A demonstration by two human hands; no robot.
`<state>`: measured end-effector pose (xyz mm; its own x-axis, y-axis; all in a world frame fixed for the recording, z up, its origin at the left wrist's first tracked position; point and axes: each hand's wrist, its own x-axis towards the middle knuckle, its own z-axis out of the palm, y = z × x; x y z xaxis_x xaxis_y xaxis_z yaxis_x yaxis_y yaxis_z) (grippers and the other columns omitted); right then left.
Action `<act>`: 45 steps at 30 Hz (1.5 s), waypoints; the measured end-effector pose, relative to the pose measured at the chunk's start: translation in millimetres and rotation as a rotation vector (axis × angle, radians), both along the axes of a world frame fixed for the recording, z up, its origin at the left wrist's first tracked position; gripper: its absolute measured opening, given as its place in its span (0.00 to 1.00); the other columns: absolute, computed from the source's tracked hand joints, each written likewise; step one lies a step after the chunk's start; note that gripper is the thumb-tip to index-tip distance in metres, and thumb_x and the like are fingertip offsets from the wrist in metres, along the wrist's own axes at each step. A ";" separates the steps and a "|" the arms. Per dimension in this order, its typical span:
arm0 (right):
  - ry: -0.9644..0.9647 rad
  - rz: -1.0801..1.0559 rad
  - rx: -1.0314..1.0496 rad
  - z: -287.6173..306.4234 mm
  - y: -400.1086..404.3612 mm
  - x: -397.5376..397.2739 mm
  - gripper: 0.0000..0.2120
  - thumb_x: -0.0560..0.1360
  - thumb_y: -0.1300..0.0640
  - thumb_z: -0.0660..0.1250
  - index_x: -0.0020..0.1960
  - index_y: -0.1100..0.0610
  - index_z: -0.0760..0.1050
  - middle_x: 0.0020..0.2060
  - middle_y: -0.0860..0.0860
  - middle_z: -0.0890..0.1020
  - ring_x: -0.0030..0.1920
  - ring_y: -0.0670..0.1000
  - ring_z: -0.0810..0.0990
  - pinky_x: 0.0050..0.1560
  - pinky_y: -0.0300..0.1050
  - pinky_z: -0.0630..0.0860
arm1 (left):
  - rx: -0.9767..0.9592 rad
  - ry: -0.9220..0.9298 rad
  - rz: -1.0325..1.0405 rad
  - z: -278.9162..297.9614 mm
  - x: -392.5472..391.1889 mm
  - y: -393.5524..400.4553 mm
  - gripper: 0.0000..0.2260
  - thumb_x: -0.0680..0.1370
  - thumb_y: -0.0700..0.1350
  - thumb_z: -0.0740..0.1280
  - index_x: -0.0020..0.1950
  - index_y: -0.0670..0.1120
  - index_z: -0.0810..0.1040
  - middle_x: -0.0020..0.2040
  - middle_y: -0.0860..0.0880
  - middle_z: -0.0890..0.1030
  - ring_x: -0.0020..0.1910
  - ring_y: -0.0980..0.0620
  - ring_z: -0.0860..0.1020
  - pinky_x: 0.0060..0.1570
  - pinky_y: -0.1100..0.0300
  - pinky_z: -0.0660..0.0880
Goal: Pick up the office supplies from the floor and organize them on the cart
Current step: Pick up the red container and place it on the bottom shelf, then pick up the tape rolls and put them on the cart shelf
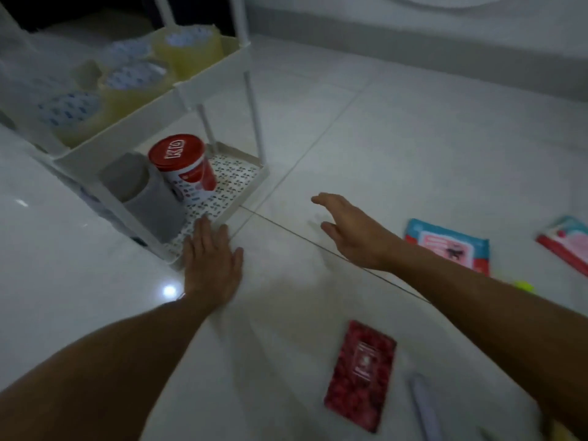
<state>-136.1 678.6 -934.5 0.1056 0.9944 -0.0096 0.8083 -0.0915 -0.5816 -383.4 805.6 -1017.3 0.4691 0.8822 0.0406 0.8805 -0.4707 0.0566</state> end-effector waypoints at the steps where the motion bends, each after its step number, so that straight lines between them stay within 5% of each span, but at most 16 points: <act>1: -0.032 -0.013 -0.019 2.4 -23.4 15.1 0.23 0.83 0.60 0.57 0.77 0.58 0.59 0.76 0.55 0.62 0.75 0.53 0.62 0.70 0.36 0.55 | 0.020 0.001 -0.025 5.9 5.7 -3.9 0.27 0.82 0.55 0.52 0.77 0.42 0.61 0.79 0.37 0.51 0.79 0.39 0.48 0.76 0.42 0.45; 6: -0.145 -0.075 -0.239 17.7 -132.2 86.1 0.21 0.82 0.58 0.60 0.74 0.59 0.63 0.70 0.57 0.69 0.68 0.56 0.71 0.68 0.45 0.65 | 0.059 0.024 -0.332 38.5 59.4 -36.5 0.22 0.82 0.52 0.57 0.72 0.41 0.69 0.75 0.38 0.66 0.77 0.38 0.58 0.74 0.39 0.51; 9: -0.200 -0.082 -0.389 34.1 -184.5 113.6 0.21 0.82 0.58 0.60 0.73 0.60 0.64 0.70 0.59 0.69 0.69 0.59 0.70 0.69 0.49 0.65 | 0.071 0.032 -0.534 53.4 100.4 -78.6 0.23 0.81 0.56 0.51 0.66 0.45 0.75 0.68 0.43 0.74 0.73 0.41 0.65 0.72 0.43 0.51; 13: -0.199 -0.116 -0.454 48.0 -250.6 135.8 0.20 0.81 0.58 0.61 0.72 0.57 0.66 0.65 0.59 0.70 0.63 0.59 0.74 0.66 0.51 0.69 | 0.117 0.115 -0.856 63.7 147.7 -150.7 0.27 0.79 0.59 0.47 0.60 0.46 0.79 0.56 0.45 0.81 0.60 0.43 0.78 0.66 0.43 0.62; 16: -0.195 -0.189 -0.520 42.2 -308.6 147.3 0.17 0.80 0.55 0.62 0.68 0.55 0.70 0.60 0.58 0.71 0.58 0.58 0.77 0.60 0.49 0.72 | -0.018 0.293 -0.936 81.0 185.5 -212.6 0.31 0.77 0.64 0.41 0.63 0.51 0.75 0.59 0.49 0.80 0.60 0.47 0.77 0.64 0.48 0.65; 21: -0.128 -0.269 -0.686 23.7 -374.6 154.8 0.25 0.79 0.37 0.60 0.58 0.58 0.76 0.53 0.55 0.79 0.50 0.54 0.79 0.54 0.52 0.77 | -0.532 0.327 -0.762 95.5 236.2 -306.6 0.21 0.80 0.64 0.57 0.60 0.51 0.76 0.58 0.48 0.81 0.57 0.47 0.78 0.53 0.55 0.73; 25: -0.077 -0.302 -0.571 9.2 -398.6 152.7 0.20 0.75 0.37 0.67 0.51 0.53 0.74 0.45 0.50 0.78 0.45 0.50 0.78 0.49 0.50 0.78 | -0.899 0.201 -0.621 84.8 252.6 -364.7 0.24 0.78 0.64 0.61 0.57 0.43 0.76 0.50 0.44 0.84 0.41 0.47 0.84 0.43 0.55 0.79; 29: -0.042 -0.386 -0.457 -4.5 -405.4 146.1 0.13 0.75 0.44 0.68 0.51 0.52 0.75 0.43 0.48 0.79 0.44 0.50 0.79 0.47 0.51 0.79 | -0.959 0.139 -0.446 74.4 253.4 -382.2 0.18 0.78 0.55 0.67 0.57 0.42 0.74 0.47 0.41 0.84 0.39 0.45 0.85 0.33 0.55 0.81; 33: 0.050 -0.338 -0.523 7.2 -400.9 151.6 0.20 0.74 0.38 0.68 0.56 0.52 0.74 0.48 0.49 0.81 0.48 0.49 0.80 0.52 0.49 0.79 | -1.022 0.017 -0.295 78.4 252.9 -386.9 0.12 0.78 0.46 0.69 0.55 0.38 0.77 0.43 0.40 0.82 0.34 0.45 0.83 0.32 0.56 0.82; 37: 0.242 -0.316 -0.492 27.7 -398.7 152.2 0.22 0.75 0.39 0.67 0.62 0.52 0.70 0.52 0.49 0.80 0.52 0.48 0.80 0.52 0.45 0.78 | -1.075 -0.190 -0.172 87.5 248.4 -384.6 0.10 0.78 0.43 0.69 0.55 0.38 0.77 0.45 0.39 0.80 0.37 0.44 0.83 0.35 0.52 0.83; 41: 0.562 -0.422 -0.268 45.0 -385.2 147.0 0.31 0.73 0.40 0.71 0.69 0.49 0.62 0.57 0.49 0.77 0.56 0.49 0.81 0.55 0.53 0.82 | -1.086 -0.450 -0.087 112.8 245.9 -361.9 0.07 0.79 0.41 0.68 0.55 0.41 0.77 0.45 0.42 0.80 0.39 0.46 0.82 0.36 0.53 0.83; 45: 0.560 -0.491 -0.064 58.2 -351.3 133.9 0.37 0.66 0.43 0.79 0.69 0.51 0.65 0.56 0.50 0.80 0.55 0.51 0.82 0.51 0.50 0.83 | -1.094 -0.757 -0.007 132.1 242.5 -327.8 0.13 0.78 0.38 0.68 0.62 0.43 0.75 0.55 0.41 0.80 0.49 0.45 0.81 0.46 0.47 0.83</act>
<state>-2.2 327.3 -876.2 0.4997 0.8296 -0.2491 0.2498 -0.4133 -0.8756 -140.9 477.8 -885.2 0.6503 0.6250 -0.4318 0.4616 0.1263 0.8780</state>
